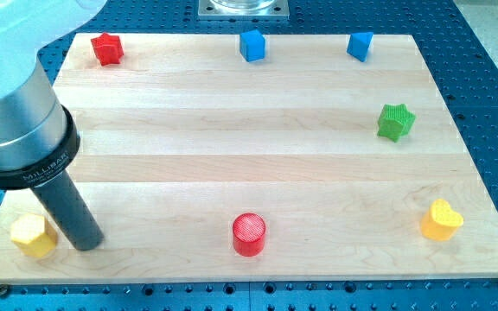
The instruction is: Slide the yellow heart to the top right of the red circle
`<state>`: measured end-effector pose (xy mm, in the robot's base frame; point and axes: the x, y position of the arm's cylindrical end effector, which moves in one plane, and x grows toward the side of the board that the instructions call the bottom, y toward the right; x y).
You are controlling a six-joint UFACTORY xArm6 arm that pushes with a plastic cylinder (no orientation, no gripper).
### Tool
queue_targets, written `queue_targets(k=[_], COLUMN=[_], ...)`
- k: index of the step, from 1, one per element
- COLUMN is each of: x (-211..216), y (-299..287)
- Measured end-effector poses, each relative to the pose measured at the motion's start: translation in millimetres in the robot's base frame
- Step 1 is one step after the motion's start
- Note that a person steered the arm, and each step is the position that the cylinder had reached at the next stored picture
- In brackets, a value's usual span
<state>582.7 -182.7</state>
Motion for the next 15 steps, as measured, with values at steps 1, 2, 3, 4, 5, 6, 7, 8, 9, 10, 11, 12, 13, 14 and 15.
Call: queue_targets(k=[1, 2, 3, 4, 5, 6, 7, 8, 9, 10, 11, 12, 13, 14, 15], x=[0.0, 0.0, 0.0, -0.8, -36.6, -53.3, -70.9, -60.4, -73.9, -58.4, -9.6, -10.2, -14.7, -11.3, 23.0], y=[0.0, -1.0, -2.7, -2.7, 6.9, 90.8, 177.7, 314.8, 414.1, 499.0, 482.4, 391.8, 293.3, 263.1, 310.8])
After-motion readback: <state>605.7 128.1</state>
